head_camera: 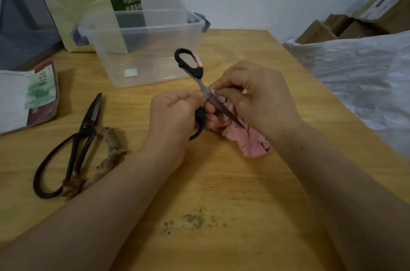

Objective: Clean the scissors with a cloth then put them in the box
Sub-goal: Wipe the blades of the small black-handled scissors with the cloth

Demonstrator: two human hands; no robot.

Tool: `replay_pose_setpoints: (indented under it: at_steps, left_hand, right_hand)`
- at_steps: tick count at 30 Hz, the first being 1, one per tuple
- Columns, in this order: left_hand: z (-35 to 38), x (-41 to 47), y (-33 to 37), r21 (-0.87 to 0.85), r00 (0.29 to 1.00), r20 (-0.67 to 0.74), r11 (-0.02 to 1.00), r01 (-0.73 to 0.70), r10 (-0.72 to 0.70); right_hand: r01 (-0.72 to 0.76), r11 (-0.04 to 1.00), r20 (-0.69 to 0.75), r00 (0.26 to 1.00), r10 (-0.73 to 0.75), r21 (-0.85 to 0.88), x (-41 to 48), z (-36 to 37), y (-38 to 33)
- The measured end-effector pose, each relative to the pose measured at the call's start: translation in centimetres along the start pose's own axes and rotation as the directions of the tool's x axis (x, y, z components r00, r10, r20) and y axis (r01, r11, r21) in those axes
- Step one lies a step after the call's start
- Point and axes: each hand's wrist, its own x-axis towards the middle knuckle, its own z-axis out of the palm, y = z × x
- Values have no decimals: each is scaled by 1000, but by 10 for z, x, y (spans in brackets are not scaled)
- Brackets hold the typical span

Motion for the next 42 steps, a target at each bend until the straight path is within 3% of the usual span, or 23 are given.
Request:
replay_pose_setpoints:
  at_steps: [4, 9, 16, 24, 30, 34, 39, 42]
  left_hand:
    - [-3, 1, 1, -9, 1000, -11, 1000, 21, -21]
    - [0, -1, 1, -20, 998, 30, 998, 57, -56]
    - [-4, 0, 1, 25, 986, 107, 991, 128, -130]
    - [-7, -2, 6, -79, 992, 81, 992, 102, -96]
    - [-5, -4, 8, -121, 982, 161, 985, 120, -100]
    - [-7, -4, 9, -154, 984, 136, 979, 136, -115]
    - [-6, -4, 10, -154, 982, 154, 979, 135, -111]
    - [-7, -4, 9, -152, 985, 129, 979, 132, -113]
  right_hand:
    - [72, 997, 57, 996, -73, 32, -2, 8, -9]
    - [-67, 998, 19, 998, 67, 17, 0, 1, 1]
    - [-93, 995, 27, 995, 92, 21, -1, 2, 2]
    - [-76, 996, 74, 995, 73, 42, -5, 10, -8]
    - [-169, 984, -3, 985, 170, 62, -1, 2, 0]
    - [-48, 995, 33, 998, 46, 90, -4, 7, -3]
    - [-85, 993, -9, 996, 86, 83, 1, 3, 3]
    - [31, 996, 27, 999, -33, 79, -2, 8, 0]
